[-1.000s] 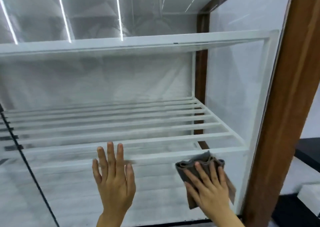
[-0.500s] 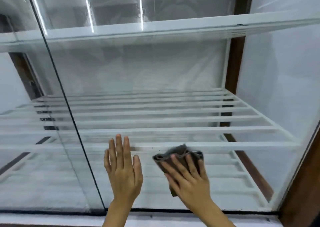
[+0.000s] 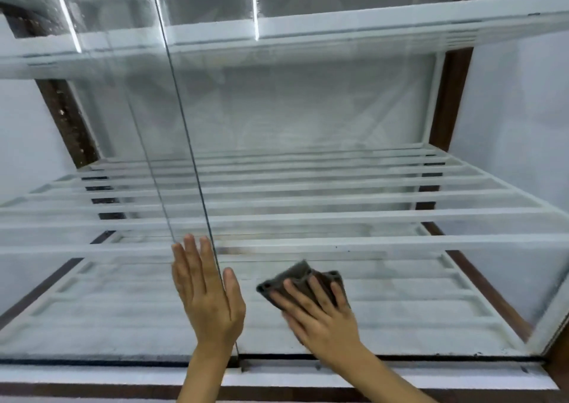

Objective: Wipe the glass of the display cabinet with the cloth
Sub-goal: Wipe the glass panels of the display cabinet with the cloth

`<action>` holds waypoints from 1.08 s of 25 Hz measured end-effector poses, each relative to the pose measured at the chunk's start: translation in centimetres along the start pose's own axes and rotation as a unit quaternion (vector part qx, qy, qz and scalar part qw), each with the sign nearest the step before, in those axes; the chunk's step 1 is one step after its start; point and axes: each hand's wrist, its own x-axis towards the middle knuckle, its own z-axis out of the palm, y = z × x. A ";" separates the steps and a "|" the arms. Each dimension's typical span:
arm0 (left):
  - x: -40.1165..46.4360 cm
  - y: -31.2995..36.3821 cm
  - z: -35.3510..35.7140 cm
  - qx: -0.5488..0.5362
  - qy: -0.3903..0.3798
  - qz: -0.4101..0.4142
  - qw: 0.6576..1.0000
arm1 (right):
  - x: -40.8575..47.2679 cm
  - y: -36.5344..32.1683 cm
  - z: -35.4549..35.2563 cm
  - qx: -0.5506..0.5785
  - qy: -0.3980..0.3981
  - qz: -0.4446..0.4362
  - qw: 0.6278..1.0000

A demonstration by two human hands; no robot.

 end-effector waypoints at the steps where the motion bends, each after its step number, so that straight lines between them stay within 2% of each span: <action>1: 0.3 -0.9 -0.1 0.005 -0.002 -0.004 1.000 | -0.5 0.1 -0.2 0.000 0.001 0.015 1.000; 3: 0.5 -1.9 0.4 0.027 -0.006 0.015 1.000 | 1.5 0.7 -0.8 0.014 0.030 0.104 0.994; 6: 0.5 -2.6 0.7 0.007 -0.004 0.030 1.000 | 10.2 -0.4 -1.1 0.036 0.117 0.232 0.965; 8: 0.4 -2.8 0.4 -0.041 -0.011 0.036 0.998 | 13.9 -2.2 -1.0 0.038 0.128 0.206 0.969; 10: 0.3 -3.0 -0.1 -0.106 -0.015 0.032 0.994 | 12.8 -4.0 0.1 0.037 0.111 0.135 0.984; 12: 0.3 -3.1 -0.5 -0.157 -0.026 0.025 0.987 | 7.5 -5.7 1.4 0.033 0.051 0.075 0.995; 16: 0.4 -3.6 -0.8 -0.155 -0.047 0.046 0.986 | -3.5 -7.3 1.8 -0.029 -0.088 -0.016 0.996; 18: 0.1 -3.7 -0.8 -0.147 -0.050 0.047 0.987 | -3.4 -6.6 1.4 -0.032 -0.075 0.011 0.997; 20: -0.7 -3.7 -0.8 -0.138 -0.053 0.046 0.988 | 0.3 -6.4 1.2 -0.018 -0.015 0.127 0.992; 22: -1.9 -3.8 -0.8 -0.123 -0.063 0.047 0.989 | 4.0 -8.0 1.6 0.037 0.026 0.261 0.964; 23: -2.4 -3.9 -0.8 -0.115 -0.069 0.051 0.990 | 4.4 -9.4 1.9 0.058 0.025 0.274 0.959; 25: -3.2 -4.3 -0.7 -0.102 -0.077 0.065 0.990 | 1.0 -12.0 2.9 0.090 -0.037 0.190 0.977; 27: -3.5 -4.4 -0.6 -0.093 -0.083 0.074 0.989 | -4.4 -11.6 2.7 0.069 -0.113 0.090 0.987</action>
